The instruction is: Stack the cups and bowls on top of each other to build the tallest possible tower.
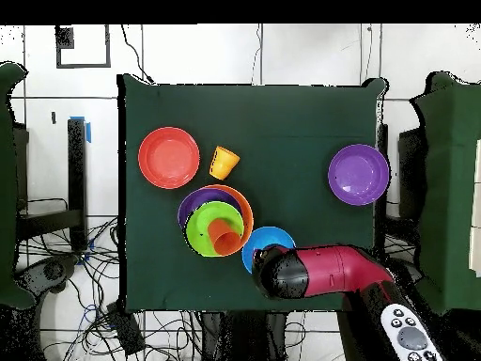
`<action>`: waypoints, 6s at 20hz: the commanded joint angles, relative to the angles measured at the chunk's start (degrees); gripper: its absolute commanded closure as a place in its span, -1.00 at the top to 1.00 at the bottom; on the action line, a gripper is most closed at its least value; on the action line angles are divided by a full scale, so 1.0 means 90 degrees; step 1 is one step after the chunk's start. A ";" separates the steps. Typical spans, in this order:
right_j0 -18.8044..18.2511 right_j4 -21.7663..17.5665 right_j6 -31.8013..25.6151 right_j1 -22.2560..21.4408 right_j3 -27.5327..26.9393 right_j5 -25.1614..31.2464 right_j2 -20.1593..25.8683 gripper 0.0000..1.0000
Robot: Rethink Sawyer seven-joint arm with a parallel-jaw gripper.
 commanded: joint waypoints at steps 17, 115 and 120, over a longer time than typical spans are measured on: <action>-0.0394 -0.1256 -0.0720 0.0925 -0.0414 -0.0599 0.0456 1.00; -0.0687 -0.2408 -0.0348 0.2178 -0.1459 -0.0972 0.0342 -1.00; -0.0702 -0.2404 -0.0369 0.2178 -0.1479 -0.0992 0.0337 -1.00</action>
